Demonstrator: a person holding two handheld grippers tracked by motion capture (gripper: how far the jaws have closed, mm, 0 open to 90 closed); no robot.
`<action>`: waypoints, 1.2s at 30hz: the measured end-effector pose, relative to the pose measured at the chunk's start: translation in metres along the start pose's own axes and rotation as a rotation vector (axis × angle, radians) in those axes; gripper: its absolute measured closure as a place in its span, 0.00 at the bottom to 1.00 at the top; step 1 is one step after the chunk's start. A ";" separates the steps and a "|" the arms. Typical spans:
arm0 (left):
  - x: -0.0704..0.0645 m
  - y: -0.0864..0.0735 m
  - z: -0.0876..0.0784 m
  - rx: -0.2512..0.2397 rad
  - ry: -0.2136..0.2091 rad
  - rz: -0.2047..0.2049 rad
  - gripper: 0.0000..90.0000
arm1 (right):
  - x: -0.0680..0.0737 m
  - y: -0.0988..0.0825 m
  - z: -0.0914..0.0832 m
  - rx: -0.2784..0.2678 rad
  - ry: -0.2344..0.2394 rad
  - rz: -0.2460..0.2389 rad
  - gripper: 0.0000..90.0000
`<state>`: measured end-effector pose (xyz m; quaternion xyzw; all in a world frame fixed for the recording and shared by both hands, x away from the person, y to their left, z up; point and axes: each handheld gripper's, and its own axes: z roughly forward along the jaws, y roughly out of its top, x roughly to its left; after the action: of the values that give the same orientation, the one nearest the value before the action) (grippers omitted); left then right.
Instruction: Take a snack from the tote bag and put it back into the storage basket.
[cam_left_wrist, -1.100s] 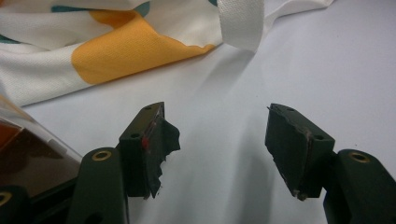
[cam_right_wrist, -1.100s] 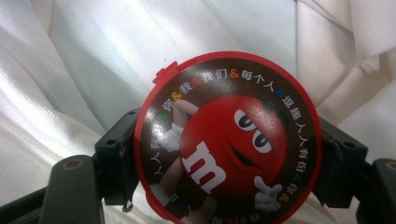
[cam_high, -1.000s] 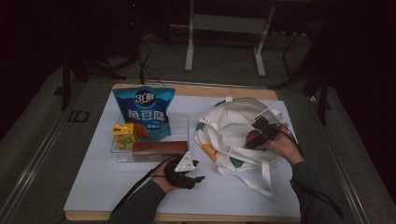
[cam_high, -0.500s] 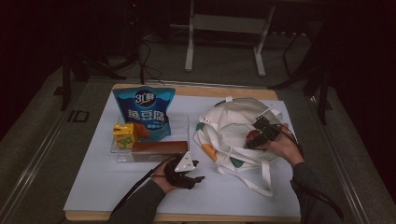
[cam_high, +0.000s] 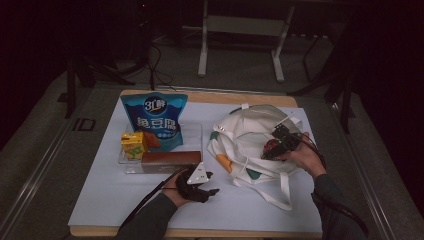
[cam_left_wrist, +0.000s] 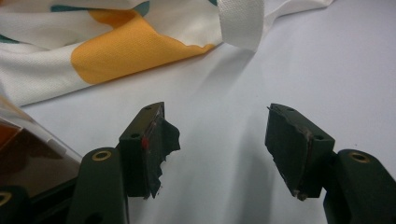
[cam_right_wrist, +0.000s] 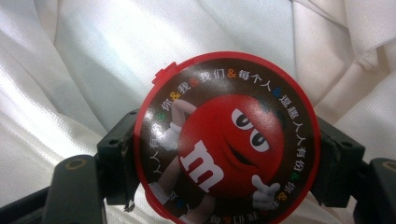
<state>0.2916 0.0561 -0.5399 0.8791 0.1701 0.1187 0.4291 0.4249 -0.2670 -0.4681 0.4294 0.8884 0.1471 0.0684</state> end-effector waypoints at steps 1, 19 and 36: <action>0.000 0.000 0.000 0.001 0.000 0.002 0.43 | 0.000 0.000 0.000 0.000 0.000 0.000 0.28; 0.000 0.000 0.000 0.000 0.001 0.001 0.43 | 0.001 0.002 -0.009 -0.017 0.002 -0.004 0.28; 0.000 0.000 0.000 0.002 0.000 0.003 0.43 | 0.003 0.009 -0.021 -0.033 -0.010 -0.010 0.28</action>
<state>0.2917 0.0561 -0.5399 0.8797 0.1690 0.1191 0.4283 0.4248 -0.2636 -0.4454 0.4245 0.8877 0.1591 0.0808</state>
